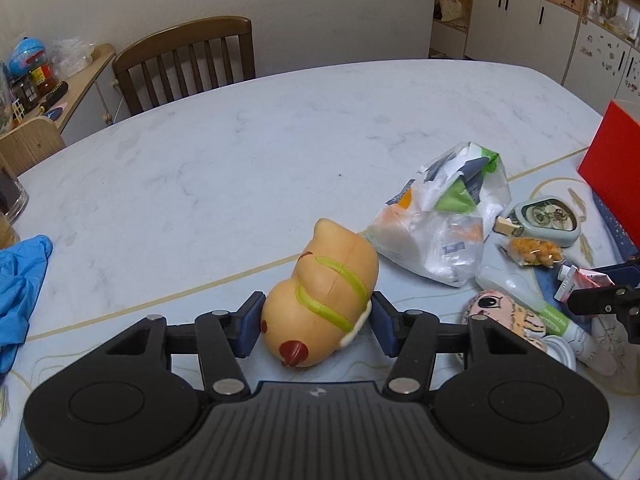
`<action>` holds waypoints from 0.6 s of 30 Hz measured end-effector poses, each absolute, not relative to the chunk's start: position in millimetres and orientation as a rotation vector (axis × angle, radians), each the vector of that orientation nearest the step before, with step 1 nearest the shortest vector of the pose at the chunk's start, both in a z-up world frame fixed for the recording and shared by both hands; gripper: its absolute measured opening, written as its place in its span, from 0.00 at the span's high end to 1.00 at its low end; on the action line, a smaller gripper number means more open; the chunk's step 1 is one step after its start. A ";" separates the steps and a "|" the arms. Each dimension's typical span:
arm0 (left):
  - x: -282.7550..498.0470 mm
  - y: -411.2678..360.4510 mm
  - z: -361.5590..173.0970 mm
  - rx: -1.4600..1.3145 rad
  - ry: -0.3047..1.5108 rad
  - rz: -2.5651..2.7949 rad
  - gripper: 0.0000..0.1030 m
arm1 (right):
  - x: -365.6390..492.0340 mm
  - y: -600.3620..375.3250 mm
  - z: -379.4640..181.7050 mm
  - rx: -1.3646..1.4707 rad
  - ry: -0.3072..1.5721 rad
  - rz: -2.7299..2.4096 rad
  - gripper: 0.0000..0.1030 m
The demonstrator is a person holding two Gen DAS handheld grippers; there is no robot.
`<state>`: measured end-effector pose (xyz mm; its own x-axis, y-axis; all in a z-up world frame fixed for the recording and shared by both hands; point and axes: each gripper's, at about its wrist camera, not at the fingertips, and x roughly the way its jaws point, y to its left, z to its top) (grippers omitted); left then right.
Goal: Organize objects
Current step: 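Grasp the yellow toy with the left tool while the right tool grasps the pink cup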
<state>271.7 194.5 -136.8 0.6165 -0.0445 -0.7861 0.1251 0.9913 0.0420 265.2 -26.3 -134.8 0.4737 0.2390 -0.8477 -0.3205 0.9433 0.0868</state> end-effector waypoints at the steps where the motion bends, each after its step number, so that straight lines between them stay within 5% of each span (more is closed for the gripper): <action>1: 269.9 193.9 -135.8 0.093 0.903 -0.098 0.47 | 263.2 -28.4 -133.1 -0.085 1.018 0.344 0.80; 18: 220.6 164.5 -85.0 0.000 0.920 -0.112 0.48 | 213.5 -77.0 -73.3 -0.016 0.947 0.363 0.80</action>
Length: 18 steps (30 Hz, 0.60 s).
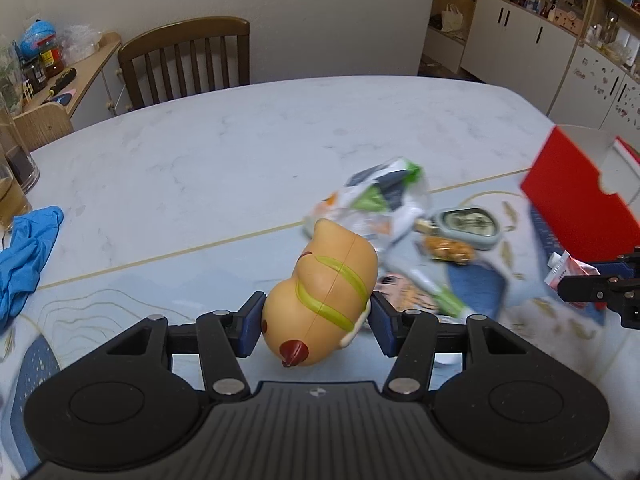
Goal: Organize objects
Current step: 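Grasp the yellow toy with the left tool while the right tool grasps the pink cup, then carry the yellow toy and pink cup into the red box and open both tools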
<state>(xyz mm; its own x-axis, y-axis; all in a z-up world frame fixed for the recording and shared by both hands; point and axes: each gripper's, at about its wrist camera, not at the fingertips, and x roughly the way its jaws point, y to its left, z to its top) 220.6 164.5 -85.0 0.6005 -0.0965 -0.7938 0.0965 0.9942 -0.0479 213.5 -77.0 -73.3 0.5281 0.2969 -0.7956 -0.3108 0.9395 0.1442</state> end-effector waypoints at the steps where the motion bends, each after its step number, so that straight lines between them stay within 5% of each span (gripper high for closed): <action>1: 217.0 160.3 -82.0 -0.007 0.921 -0.119 0.48 | 210.3 -80.8 -69.1 -0.016 0.941 0.360 0.80; 18: 187.7 46.7 -31.7 -0.017 0.898 -0.291 0.47 | 178.9 -179.4 -24.3 0.034 0.855 0.313 0.80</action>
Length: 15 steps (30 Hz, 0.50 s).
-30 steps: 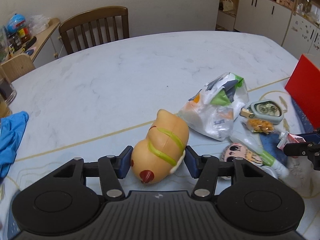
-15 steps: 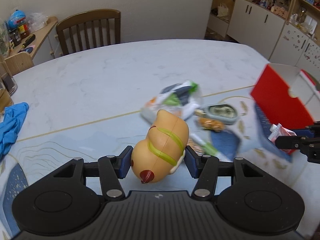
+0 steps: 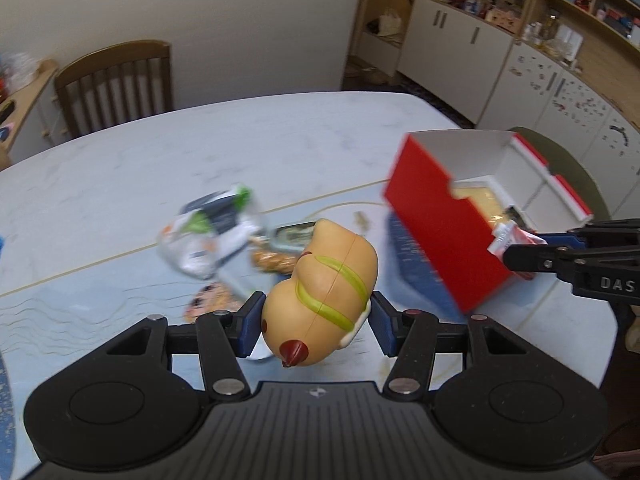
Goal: Organize objects
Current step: 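Carry the yellow toy and pink cup into the red box and open both tools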
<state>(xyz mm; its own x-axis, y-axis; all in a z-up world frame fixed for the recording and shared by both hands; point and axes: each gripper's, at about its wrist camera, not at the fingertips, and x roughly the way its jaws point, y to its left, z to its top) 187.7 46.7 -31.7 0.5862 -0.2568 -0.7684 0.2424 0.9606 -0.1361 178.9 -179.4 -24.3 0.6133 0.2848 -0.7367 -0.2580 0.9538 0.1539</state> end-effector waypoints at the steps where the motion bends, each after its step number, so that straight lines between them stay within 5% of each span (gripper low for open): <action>1: 187.8 38.2 -30.0 -0.013 0.897 -0.302 0.47 | 178.9 -186.2 -23.6 0.037 0.852 0.307 0.80; 15: 206.4 -87.3 -17.8 0.041 0.891 -0.434 0.47 | 182.7 -278.5 -28.8 0.087 0.827 0.244 0.80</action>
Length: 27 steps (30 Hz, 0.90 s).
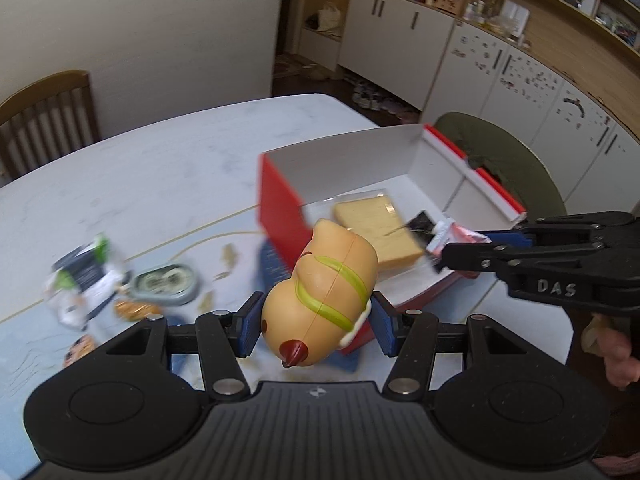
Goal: Organize objects
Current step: 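Carry the yellow toy and pink cup into the red box and open both tools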
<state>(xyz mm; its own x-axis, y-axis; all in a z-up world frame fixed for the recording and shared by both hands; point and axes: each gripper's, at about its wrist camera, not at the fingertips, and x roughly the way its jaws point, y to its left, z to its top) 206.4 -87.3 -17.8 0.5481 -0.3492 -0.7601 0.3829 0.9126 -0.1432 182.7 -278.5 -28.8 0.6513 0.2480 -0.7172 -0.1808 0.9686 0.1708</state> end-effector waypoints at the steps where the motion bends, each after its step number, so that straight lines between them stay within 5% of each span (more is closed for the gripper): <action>1: 208.3 -96.5 -17.5 0.046 0.890 -0.443 0.47 | 184.0 -284.8 -29.8 0.091 0.827 0.237 0.80; 27: 304.6 -231.5 -67.1 0.194 1.007 -0.408 0.47 | 289.9 -378.4 -90.1 0.166 0.941 0.065 0.80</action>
